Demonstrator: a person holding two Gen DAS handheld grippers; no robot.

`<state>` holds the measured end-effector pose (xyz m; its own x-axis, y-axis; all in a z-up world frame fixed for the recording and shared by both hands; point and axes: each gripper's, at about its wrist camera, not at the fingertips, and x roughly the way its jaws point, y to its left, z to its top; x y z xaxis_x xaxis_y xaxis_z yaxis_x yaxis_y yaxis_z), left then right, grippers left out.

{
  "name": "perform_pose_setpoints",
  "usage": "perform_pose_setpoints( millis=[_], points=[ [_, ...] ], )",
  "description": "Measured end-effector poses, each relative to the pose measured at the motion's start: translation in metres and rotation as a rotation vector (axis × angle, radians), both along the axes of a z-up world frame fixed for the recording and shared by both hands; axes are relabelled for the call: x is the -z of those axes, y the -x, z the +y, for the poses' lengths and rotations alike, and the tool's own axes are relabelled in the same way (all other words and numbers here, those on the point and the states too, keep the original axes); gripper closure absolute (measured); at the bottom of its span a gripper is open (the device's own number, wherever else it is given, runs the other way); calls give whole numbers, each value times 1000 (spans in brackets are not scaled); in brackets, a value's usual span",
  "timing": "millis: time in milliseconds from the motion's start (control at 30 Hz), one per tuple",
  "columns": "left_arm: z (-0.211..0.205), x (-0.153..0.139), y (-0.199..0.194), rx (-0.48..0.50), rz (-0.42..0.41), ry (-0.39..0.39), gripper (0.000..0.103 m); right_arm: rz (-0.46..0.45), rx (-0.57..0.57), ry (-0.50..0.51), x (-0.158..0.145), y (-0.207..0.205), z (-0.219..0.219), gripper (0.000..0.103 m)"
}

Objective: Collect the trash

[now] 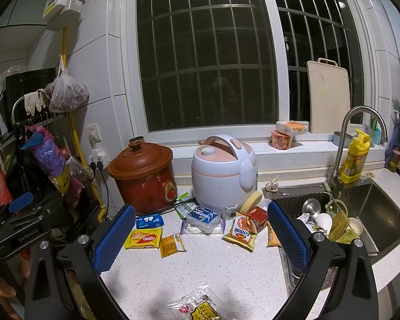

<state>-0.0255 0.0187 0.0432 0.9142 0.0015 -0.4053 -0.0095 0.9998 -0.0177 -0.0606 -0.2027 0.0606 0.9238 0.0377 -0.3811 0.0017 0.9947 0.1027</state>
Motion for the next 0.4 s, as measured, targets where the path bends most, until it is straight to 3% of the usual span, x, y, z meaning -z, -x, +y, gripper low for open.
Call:
perform_pose_setpoints(
  millis=[400],
  points=[
    [1,3,0,20,-3,-3,10,4,2,1,-1,0,0,5]
  ],
)
